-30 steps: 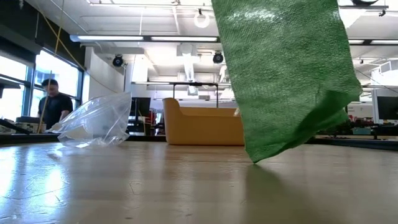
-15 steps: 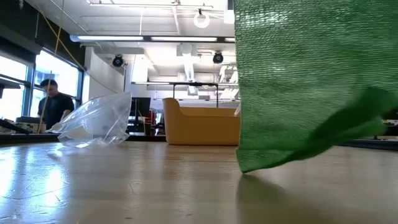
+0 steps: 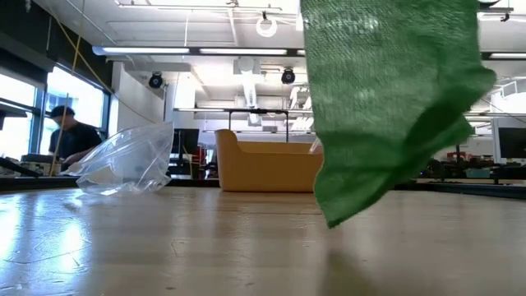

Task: Roll bandage
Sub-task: Roll the green bandage

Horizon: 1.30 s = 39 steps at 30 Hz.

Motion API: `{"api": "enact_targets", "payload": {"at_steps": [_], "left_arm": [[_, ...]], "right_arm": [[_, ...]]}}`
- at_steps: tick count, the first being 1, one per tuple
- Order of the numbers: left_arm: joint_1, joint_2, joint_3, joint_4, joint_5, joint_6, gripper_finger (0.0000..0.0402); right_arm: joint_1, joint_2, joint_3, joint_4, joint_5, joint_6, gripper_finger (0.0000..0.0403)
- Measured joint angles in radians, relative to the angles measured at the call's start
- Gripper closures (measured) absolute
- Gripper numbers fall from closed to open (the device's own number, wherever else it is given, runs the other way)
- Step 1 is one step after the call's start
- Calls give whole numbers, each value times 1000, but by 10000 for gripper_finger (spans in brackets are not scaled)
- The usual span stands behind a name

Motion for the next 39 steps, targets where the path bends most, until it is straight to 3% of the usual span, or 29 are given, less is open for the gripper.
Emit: {"api": "enact_targets", "payload": {"at_steps": [5, 10, 16, 21, 25, 29, 34, 39], "left_arm": [[-24, 2, 2, -15, -141, 153, 251], [-24, 2, 0, -15, -201, 163, 290], [-31, 5, 0, -15, -129, 69, 384], [-16, 2, -2, -23, -64, -209, 388], [11, 2, -2, -25, 10, -424, 396], [32, 0, -2, -17, 48, -503, 390], [43, -1, -2, -13, 72, -503, 342], [56, -5, -2, -2, 126, -394, 276]], "right_arm": [[-12, 0, 0, 52, 12, 134, 390], [-32, -1, 0, 35, -45, 225, 389], [-20, -2, 0, 13, -112, -24, 355], [-13, -4, 1, -78, -114, -258, 293], [-11, -4, 2, -144, -107, -481, 272], [-11, -4, 2, -141, -34, -502, 298], [-6, -3, 2, -145, -1, -332, 389], [2, -5, 2, -108, 71, -103, 390]]}}
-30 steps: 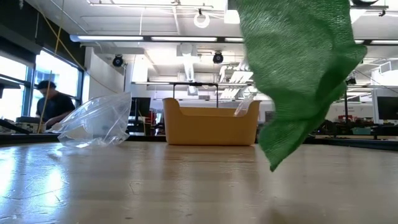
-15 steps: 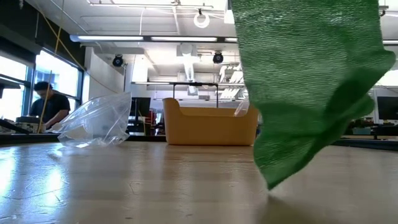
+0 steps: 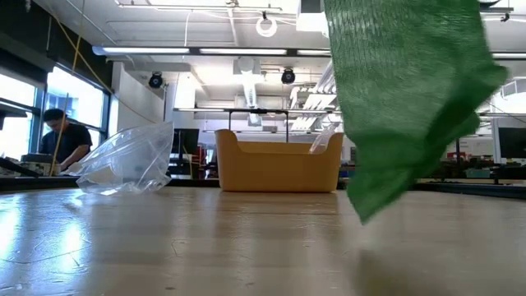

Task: Roll bandage
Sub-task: Roll the green bandage

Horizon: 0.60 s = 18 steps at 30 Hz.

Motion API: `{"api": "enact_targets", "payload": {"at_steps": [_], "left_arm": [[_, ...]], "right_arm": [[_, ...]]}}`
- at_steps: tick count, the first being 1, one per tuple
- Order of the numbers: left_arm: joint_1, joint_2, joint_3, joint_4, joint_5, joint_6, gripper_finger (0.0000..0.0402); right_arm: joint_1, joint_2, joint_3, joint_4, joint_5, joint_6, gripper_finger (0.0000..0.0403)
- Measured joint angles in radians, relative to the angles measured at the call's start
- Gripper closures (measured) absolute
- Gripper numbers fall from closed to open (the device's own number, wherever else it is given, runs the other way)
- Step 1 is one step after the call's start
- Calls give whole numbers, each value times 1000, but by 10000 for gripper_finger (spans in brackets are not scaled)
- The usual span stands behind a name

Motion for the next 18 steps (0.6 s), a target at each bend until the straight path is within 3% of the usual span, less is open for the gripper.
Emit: {"api": "enact_targets", "payload": {"at_steps": [4, 10, 14, 18], "left_arm": [[-17, 0, 2, 2, -69, 241, 243], [-39, 4, 4, 3, -197, 465, 252], [-52, 5, 4, -6, -270, 494, 301], [-45, 7, 2, -16, -195, 381, 380]], "right_arm": [[-1, -1, -1, 89, 5, 130, 396], [-5, -1, -1, 167, 1, 304, 394], [-7, -2, -1, 143, -70, 318, 386], [0, -4, -1, 82, -152, 147, 356]]}}
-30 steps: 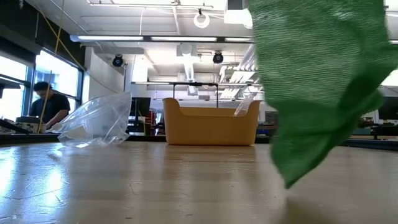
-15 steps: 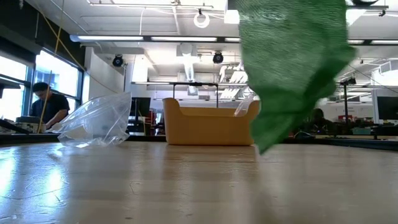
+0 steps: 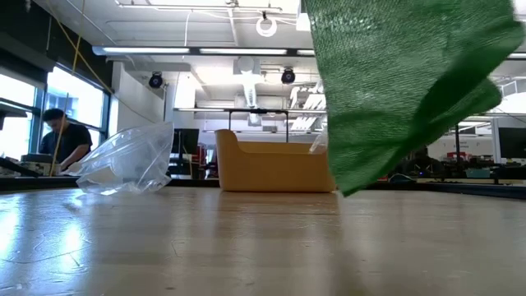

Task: Roll bandage
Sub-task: Roll the green bandage

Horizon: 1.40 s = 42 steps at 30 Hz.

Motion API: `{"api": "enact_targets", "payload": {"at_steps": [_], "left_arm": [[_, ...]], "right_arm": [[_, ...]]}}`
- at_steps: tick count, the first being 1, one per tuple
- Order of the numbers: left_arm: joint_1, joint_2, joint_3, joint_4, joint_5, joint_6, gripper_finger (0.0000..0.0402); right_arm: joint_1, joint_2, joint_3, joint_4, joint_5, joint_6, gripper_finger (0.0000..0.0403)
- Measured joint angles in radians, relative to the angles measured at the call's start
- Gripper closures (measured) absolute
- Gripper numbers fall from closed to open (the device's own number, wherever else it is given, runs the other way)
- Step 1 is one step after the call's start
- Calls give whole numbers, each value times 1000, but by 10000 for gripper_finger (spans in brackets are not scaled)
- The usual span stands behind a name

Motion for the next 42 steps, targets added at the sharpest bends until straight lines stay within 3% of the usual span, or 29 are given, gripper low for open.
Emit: {"api": "enact_targets", "payload": {"at_steps": [7, 10, 12, 17, 23, 27, 31, 35, 37, 42], "left_arm": [[55, -11, -2, -12, 210, -457, 388], [75, -11, -2, -17, 266, -568, 393], [77, -11, -3, -15, 267, -579, 390], [67, -11, -5, 13, 281, -430, 339], [34, -7, 1, 36, 212, -162, 265], [6, -1, 3, 38, 109, 26, 251], [-22, 3, 18, 24, -1, 125, 282], [-32, 4, 34, 12, -2, 127, 359], [-32, 4, 40, 12, 17, 45, 388], [-16, 6, 67, 2, 142, -275, 393]], "right_arm": [[19, -3, 3, -135, -25, -409, 279], [15, -3, 3, -171, -22, -548, 280], [8, -3, 3, -178, 13, -538, 301], [1, -2, 3, -175, 57, -346, 391], [0, 1, 0, -14, 64, -29, 396], [-1, 3, -1, 75, 66, 134, 393], [-3, 2, -1, 82, 45, 200, 382], [-3, 1, 0, 60, -32, 64, 363], [-3, 0, 0, 47, -62, -17, 343], [1, -4, 4, -54, -124, -298, 295]]}}
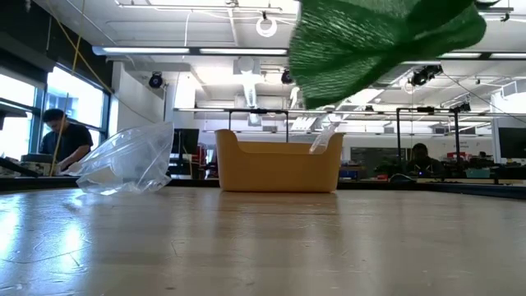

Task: Roll bandage
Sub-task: Roll the green bandage

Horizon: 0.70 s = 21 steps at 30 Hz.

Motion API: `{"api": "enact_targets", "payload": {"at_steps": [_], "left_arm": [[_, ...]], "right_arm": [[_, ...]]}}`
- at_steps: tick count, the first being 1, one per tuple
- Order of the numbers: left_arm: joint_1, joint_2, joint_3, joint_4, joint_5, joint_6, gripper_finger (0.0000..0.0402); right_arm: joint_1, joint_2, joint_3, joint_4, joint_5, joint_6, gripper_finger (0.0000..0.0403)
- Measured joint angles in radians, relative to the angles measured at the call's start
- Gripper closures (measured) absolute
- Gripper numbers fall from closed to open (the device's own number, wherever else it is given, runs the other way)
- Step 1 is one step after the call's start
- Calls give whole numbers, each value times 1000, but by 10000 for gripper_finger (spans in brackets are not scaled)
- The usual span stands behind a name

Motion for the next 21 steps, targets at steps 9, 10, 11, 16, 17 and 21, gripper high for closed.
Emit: {"api": "enact_targets", "payload": {"at_steps": [9, 10, 11, 16, 17, 21], "left_arm": [[15, 0, -3, -12, 28, -258, 361], [15, 0, -3, -2, 29, -233, 349], [15, -1, -3, 6, 29, -200, 338], [-3, 7, -1, 3, -63, 110, 279], [-10, 14, -1, 5, -101, 174, 272], [-19, 53, 8, 22, -178, 325, 267]], "right_arm": [[0, 3, -2, -32, 127, -171, 384], [1, 4, -2, -21, 134, -118, 391], [0, 4, -2, -3, 135, -59, 390], [-3, 6, -5, 113, 144, 227, 390], [-3, 7, -5, 130, 147, 273, 395], [3, 8, -6, 153, 153, 370, 395]]}}
